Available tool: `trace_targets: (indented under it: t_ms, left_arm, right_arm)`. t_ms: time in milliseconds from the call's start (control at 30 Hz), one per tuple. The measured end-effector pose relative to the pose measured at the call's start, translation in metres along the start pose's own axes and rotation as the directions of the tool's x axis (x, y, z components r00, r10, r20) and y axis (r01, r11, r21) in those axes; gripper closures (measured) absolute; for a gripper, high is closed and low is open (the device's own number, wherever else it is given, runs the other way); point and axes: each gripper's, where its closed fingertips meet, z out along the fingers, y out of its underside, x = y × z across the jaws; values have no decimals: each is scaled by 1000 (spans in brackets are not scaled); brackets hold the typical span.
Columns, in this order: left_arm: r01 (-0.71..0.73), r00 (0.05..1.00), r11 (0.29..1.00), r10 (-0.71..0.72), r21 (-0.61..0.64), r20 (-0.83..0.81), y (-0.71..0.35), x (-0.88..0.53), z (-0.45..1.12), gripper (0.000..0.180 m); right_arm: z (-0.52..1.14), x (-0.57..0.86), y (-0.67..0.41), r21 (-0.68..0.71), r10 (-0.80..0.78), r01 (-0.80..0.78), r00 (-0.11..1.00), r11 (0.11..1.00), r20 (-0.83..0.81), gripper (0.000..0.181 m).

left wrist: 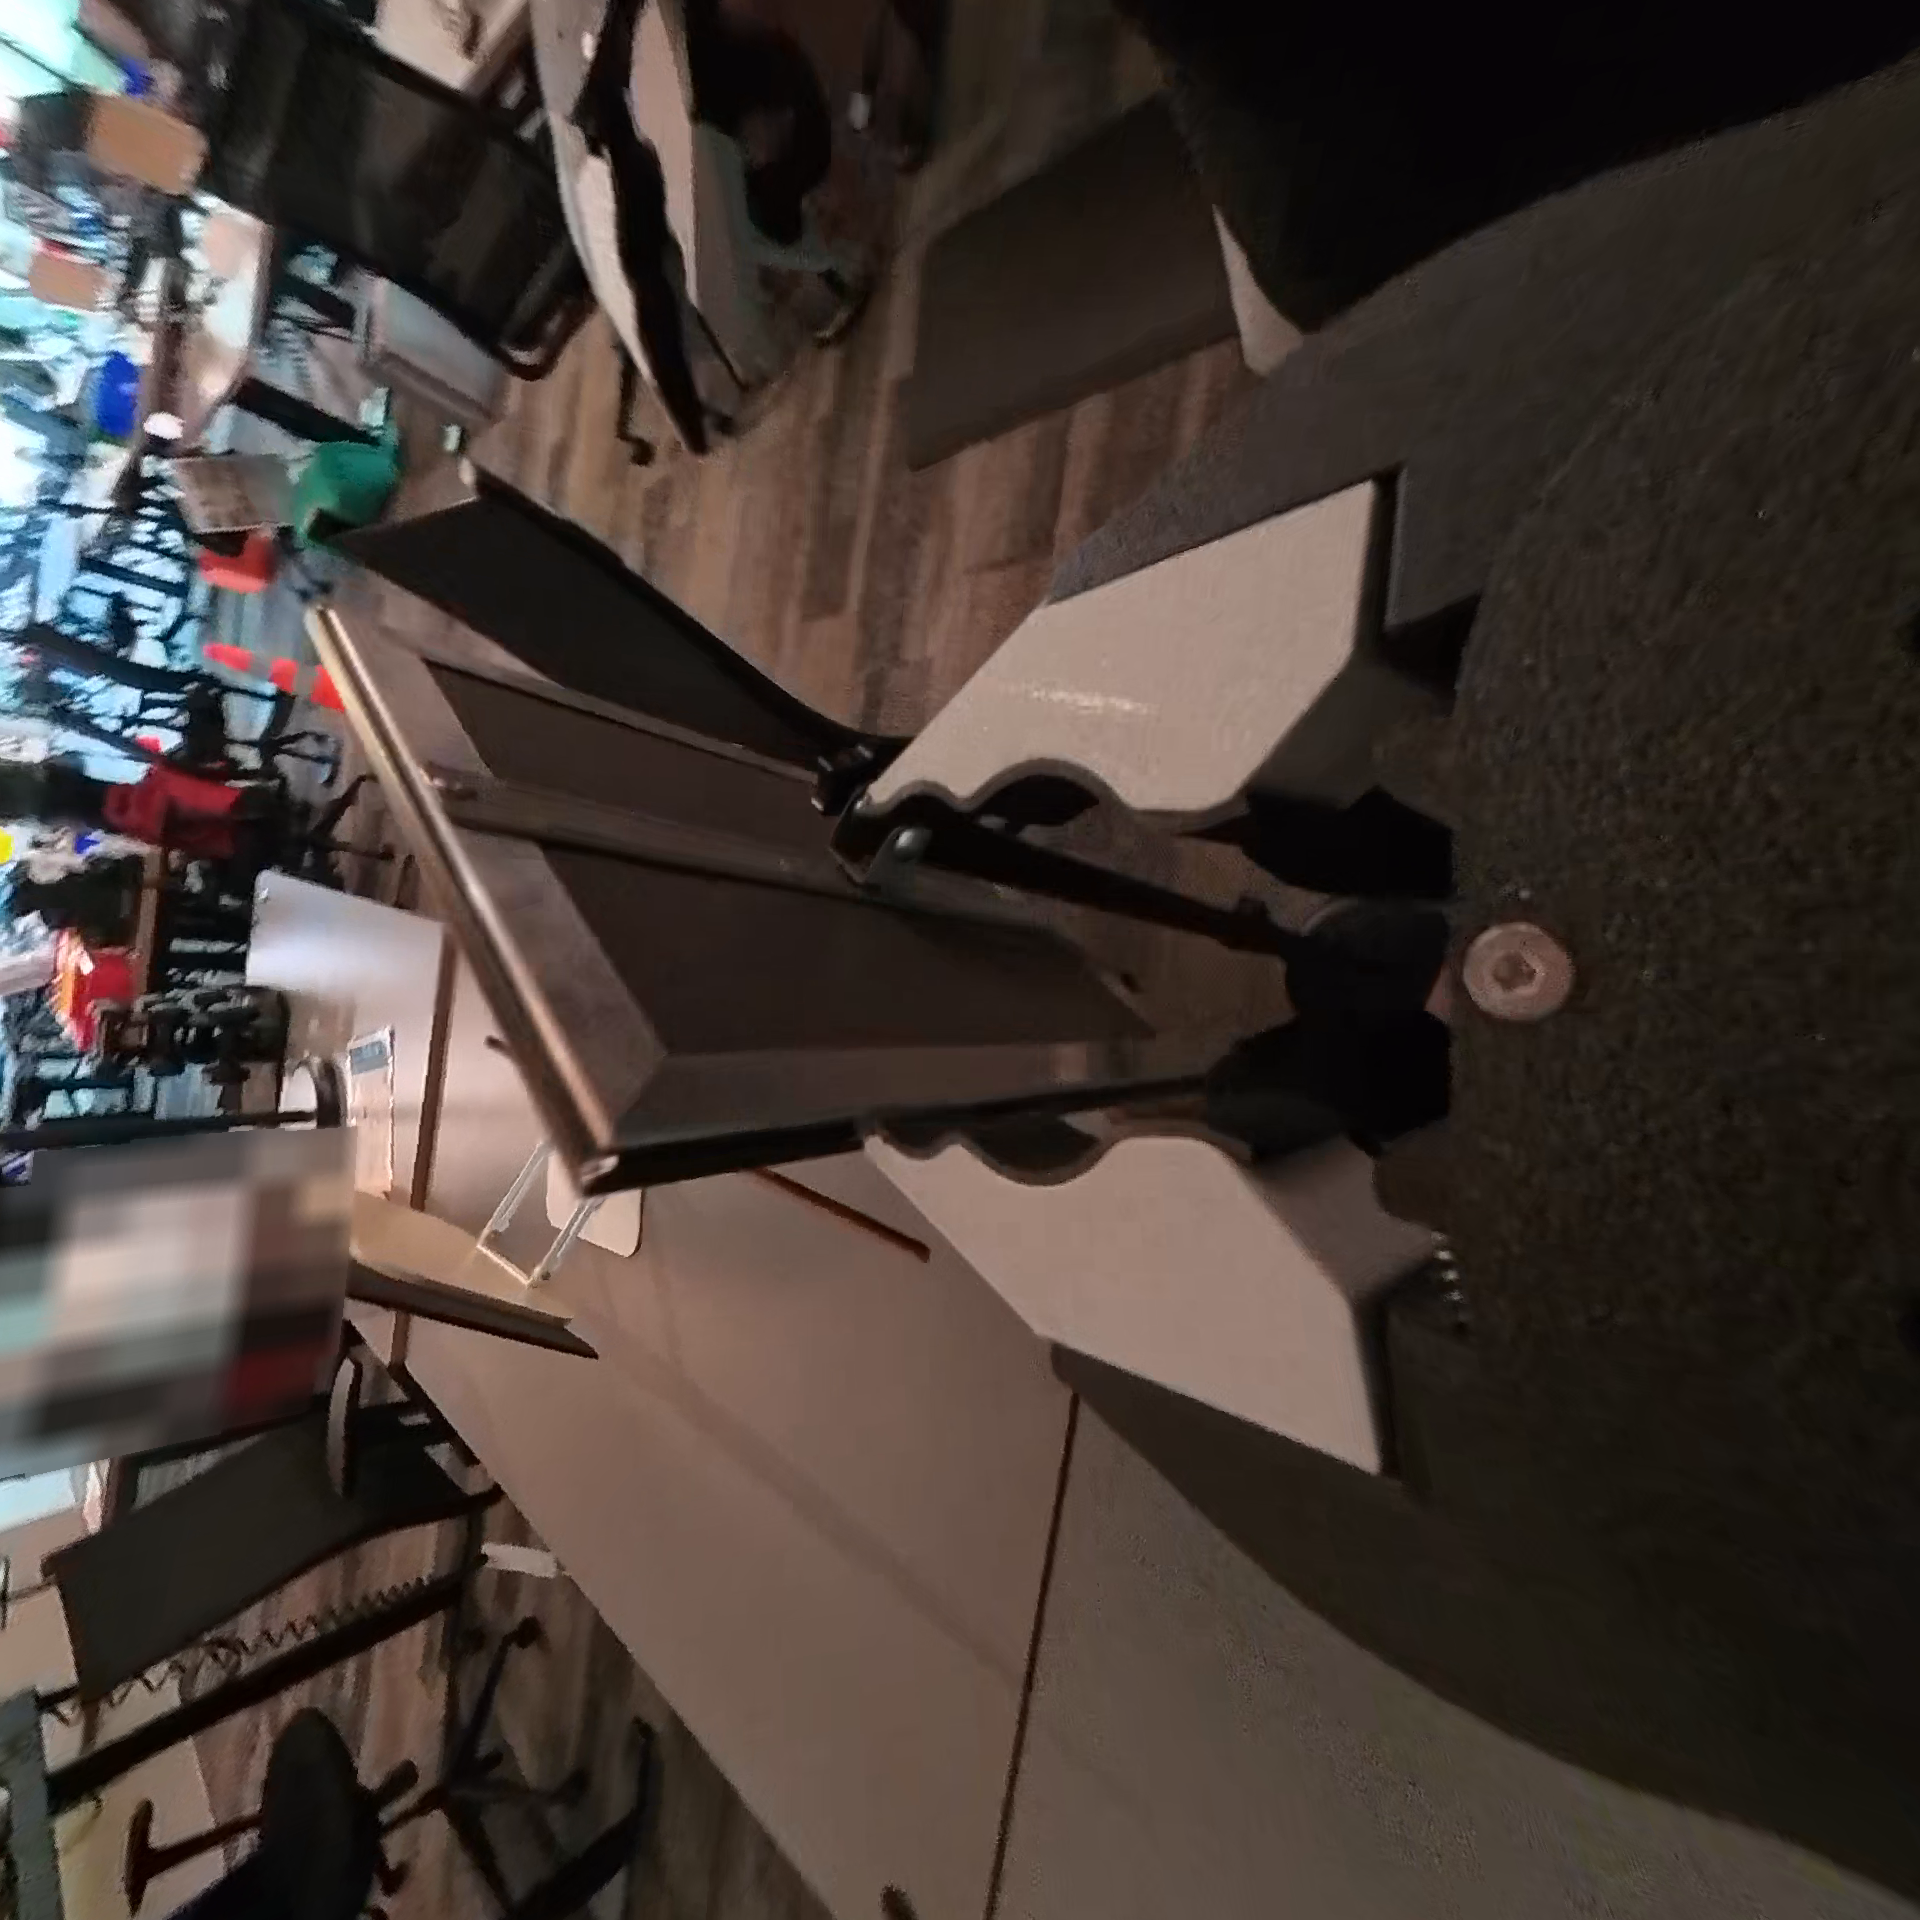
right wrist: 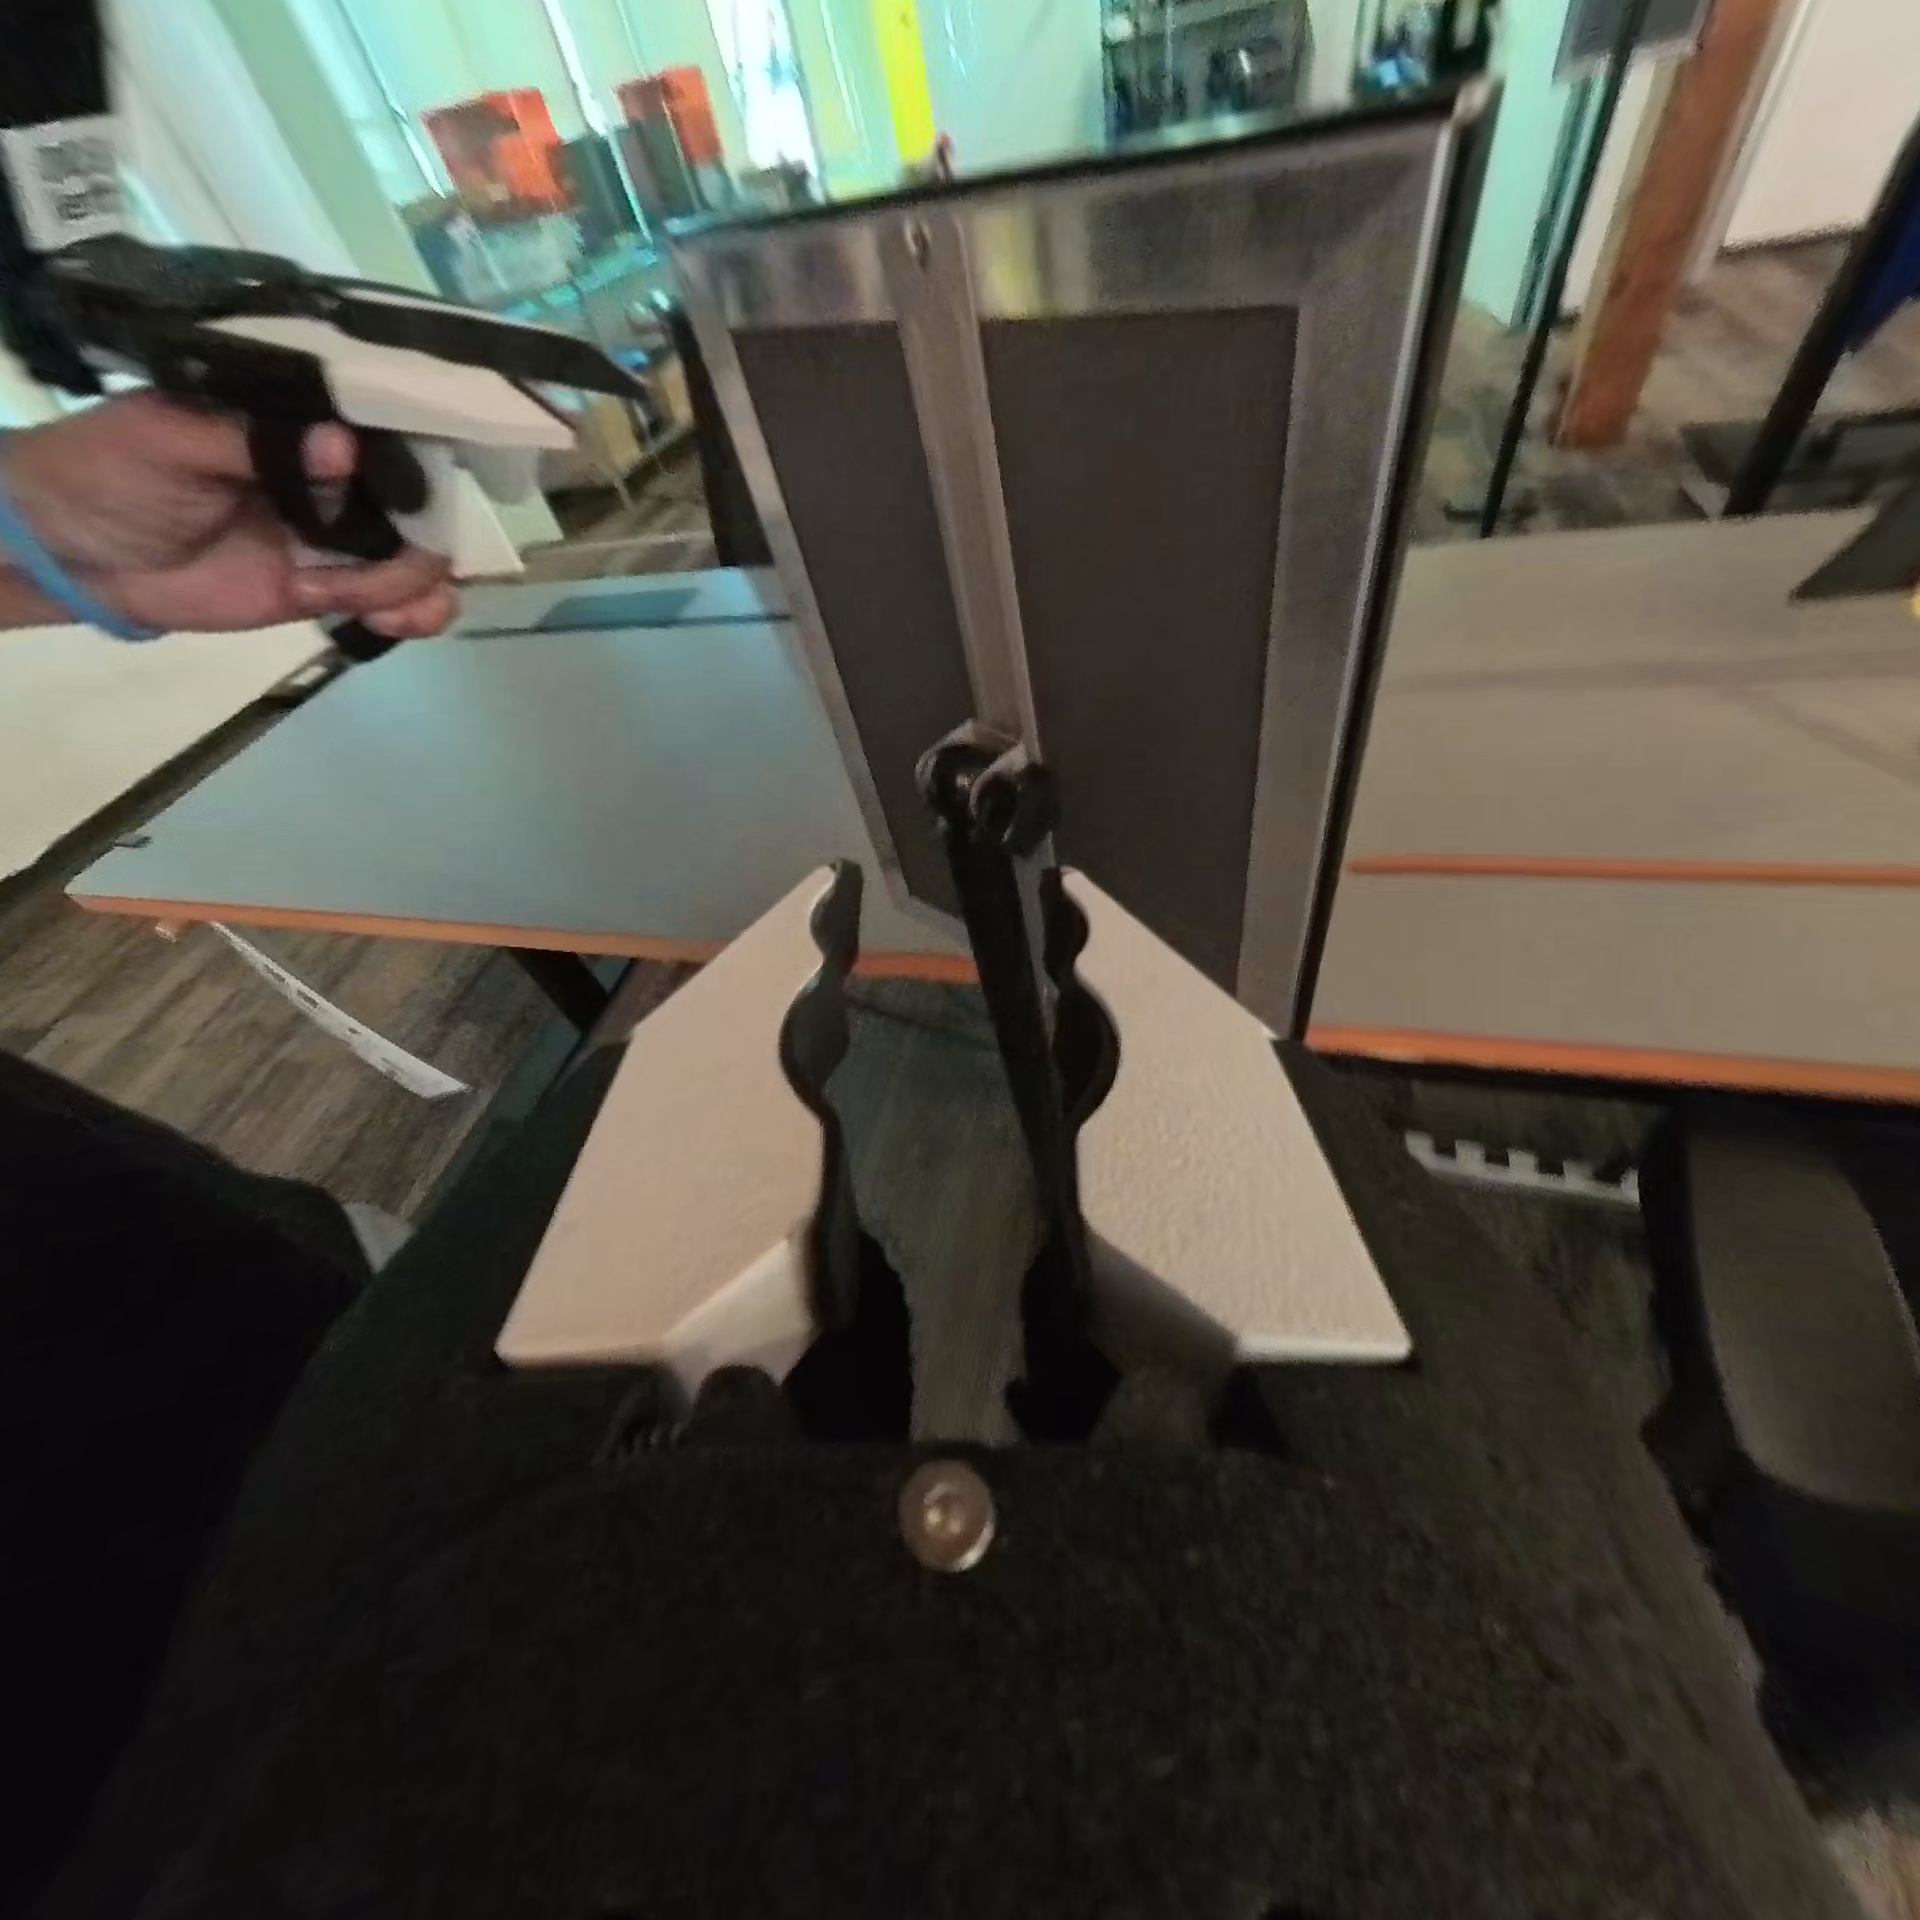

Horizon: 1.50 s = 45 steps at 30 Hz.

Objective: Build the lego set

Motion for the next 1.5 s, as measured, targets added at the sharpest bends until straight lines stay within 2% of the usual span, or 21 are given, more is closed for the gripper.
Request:
trace_targets:
  t_ms: [33, 133, 233, 333, 500, 767, 967, 1100, 1200, 1367, 1500]
  left_arm:
    - [22, 1000, 1000, -22, 15, 12, 6, 4, -6, 131]
    - [51, 998, 999, -52, 13, 46, 31, 19, -15, 133]
    - [129, 991, 991, -130, 17, 41, 46, 32, -19, 135]
    - [172, 983, 985, -172, 0, 57, 55, 41, -19, 136]
    - [185, 982, 982, -184, -25, 39, 65, 53, -13, 140]
    - [124, 992, 991, -125, -43, -21, 66, 66, -7, 145]
    - [51, 977, 991, -74, -122, -199, 61, 112, 21, 148]
    - [-36, 947, 987, -16, -155, -320, 55, 170, 66, 150]
    - [-70, 922, 982, -3, -175, -388, 42, 230, 127, 150]
    - [-110, 849, 981, 7, -163, -528, -3, 353, 223, 150]
    - [-151, 766, 974, 8, -167, -643, -36, 446, 285, 151]
  right_arm:
    - [-1, -2, 5, -28, 27, -27, 999, 999, -24, 143]
    - [1, -4, 16, -23, 115, -118, 988, 993, -101, 120]
    - [2, -7, 25, -51, 140, -148, 980, 988, -145, 131]
    - [5, -9, 29, -63, 159, -171, 973, 983, -165, 126]
    - [11, -15, 29, -74, 161, -174, 974, 982, -159, 128]
    - [10, -17, 22, -32, 172, -181, 969, 983, -179, 129]
    - [-33, 1, 17, 30, 220, -221, 933, 975, -285, 132]
    - [-111, 37, 29, 28, 216, -223, 899, 974, -380, 132]
    - [-187, 74, 43, 55, 271, -277, 845, 959, -461, 133]
    - [-323, 122, 75, 82, 374, -395, 753, 915, -542, 141]
    - [-428, 156, 89, 131, 374, -386, 664, 913, -648, 144]
